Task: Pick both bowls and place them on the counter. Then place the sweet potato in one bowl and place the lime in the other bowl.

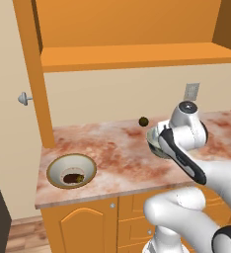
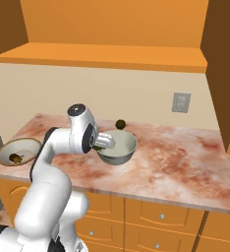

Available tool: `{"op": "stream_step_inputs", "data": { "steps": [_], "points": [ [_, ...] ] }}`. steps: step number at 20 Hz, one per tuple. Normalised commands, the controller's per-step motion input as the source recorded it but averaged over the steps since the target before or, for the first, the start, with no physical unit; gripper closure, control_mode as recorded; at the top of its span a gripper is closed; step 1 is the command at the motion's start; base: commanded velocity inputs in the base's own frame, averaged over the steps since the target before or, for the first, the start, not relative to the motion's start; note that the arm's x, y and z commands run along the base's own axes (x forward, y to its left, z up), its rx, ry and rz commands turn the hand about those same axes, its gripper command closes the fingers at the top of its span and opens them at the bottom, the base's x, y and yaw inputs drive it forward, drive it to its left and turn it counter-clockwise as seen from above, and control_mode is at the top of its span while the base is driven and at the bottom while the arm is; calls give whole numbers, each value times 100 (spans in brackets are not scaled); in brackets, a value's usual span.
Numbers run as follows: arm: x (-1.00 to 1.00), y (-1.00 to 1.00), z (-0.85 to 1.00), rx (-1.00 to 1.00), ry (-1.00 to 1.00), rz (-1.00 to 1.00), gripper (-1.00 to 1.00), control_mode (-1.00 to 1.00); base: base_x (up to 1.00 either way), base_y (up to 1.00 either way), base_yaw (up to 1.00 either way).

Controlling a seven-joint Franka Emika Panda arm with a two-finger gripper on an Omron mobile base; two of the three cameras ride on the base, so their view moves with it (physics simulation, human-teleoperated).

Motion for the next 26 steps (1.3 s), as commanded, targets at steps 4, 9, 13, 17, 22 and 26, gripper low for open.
{"op": "stream_step_inputs", "data": {
  "steps": [4, 9, 13, 17, 22, 26],
  "points": [
    [40, -35, 3, 0, 2, -6, 100, -100, 0, 0, 0],
    [34, -22, -16, 0, 3, -1, 100, -100, 0, 0, 0],
    [18, -18, -21, 0, 2, 0, 100, -100, 0, 0, 0],
    [1, -7, -25, 0, 3, 0, 100, -100, 0, 0, 0],
    [0, 0, -23, 0, 6, 0, 100, -100, 0, 0, 0],
    [0, 0, -17, 0, 8, 0, 100, -100, 0, 0, 0]
  ]
}}
